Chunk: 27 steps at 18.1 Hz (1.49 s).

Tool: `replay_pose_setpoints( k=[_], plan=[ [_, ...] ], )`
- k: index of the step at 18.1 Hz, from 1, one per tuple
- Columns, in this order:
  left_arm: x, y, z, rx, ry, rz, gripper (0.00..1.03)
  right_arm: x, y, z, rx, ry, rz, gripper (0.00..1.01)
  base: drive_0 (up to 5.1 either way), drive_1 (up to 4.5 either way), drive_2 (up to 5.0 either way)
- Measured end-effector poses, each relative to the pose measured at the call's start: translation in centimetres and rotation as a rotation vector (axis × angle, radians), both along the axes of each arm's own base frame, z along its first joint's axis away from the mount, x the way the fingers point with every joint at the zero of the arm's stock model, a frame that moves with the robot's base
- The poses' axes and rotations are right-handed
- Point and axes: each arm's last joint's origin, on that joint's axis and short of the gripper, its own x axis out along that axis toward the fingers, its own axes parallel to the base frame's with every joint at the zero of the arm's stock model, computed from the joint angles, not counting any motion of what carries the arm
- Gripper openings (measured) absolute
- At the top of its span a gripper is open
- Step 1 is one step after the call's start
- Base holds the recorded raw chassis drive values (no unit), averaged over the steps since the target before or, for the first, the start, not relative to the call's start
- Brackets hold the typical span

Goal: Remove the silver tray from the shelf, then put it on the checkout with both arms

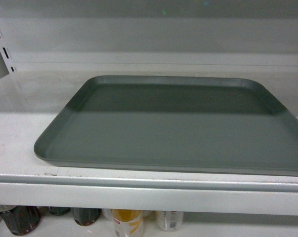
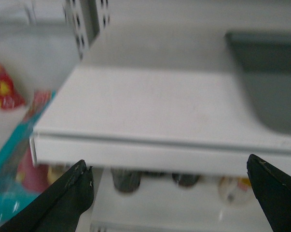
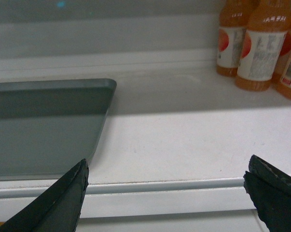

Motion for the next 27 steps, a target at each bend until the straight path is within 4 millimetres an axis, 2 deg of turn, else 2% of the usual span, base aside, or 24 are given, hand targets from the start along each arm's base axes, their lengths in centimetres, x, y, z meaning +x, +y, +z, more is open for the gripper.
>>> replay_pose_setpoints(
  k=[1, 5, 6, 7, 8, 10, 13, 15, 19, 21, 27],
  plan=[
    [0.8, -0.4, 0.8, 0.003, 0.049, -0.015, 0.98, 0.6, 0.0, 0.1, 0.03, 0.036, -0.002, 0.98, 0.0, 0.0, 0.0],
    [5.1, -0.9, 3.5, 0.002, -0.018, -0.069, 0.98, 3.6, 0.4, 2.5, 0.055, -0.022, 0.069, 0.98, 0.0, 0.0, 0.0],
    [6.5, -1.4, 3.8, 0.006, -0.017, -0.102, 0.98, 4.8, 0.6, 3.0, 0.051, -0.028, 0.087, 0.98, 0.0, 0.0, 0.0],
    [8.9, -2.1, 3.6, 0.0, 0.016, -0.149, 0.98, 7.2, 0.8, 3.3, 0.047, -0.01, 0.13, 0.98, 0.0, 0.0, 0.0],
    [11.2, -3.0, 3.5, -0.009, 0.046, -0.175, 0.98, 9.9, 0.9, 3.3, 0.047, 0.031, 0.154, 0.98, 0.0, 0.0, 0.0],
    [14.6, -4.6, 3.3, -0.015, 0.083, -0.203, 0.98, 13.7, 1.2, 2.6, 0.034, 0.095, 0.181, 0.98, 0.0, 0.0, 0.0],
    [17.1, -6.2, 2.0, -0.001, 0.155, -0.224, 0.98, 16.6, 1.7, 1.2, 0.04, 0.182, 0.209, 0.98, 0.0, 0.0, 0.0],
    [19.1, -6.8, 1.9, 0.008, 0.171, -0.222, 0.98, 18.1, 2.2, 0.4, 0.043, 0.237, 0.226, 0.98, 0.0, 0.0, 0.0],
    [21.5, -7.4, 1.6, 0.012, 0.194, -0.213, 0.98, 20.0, 2.6, 1.1, 0.053, 0.297, 0.225, 0.98, 0.0, 0.0, 0.0],
    [22.2, -7.5, 1.1, 0.018, 0.201, -0.207, 0.98, 21.0, 2.8, 0.6, 0.059, 0.336, 0.206, 0.98, 0.0, 0.0, 0.0],
    [23.1, -7.9, -0.4, 0.034, 0.228, -0.2, 0.98, 22.9, 4.1, -0.8, 0.072, 0.398, 0.177, 0.98, 0.0, 0.0, 0.0]
  ],
)
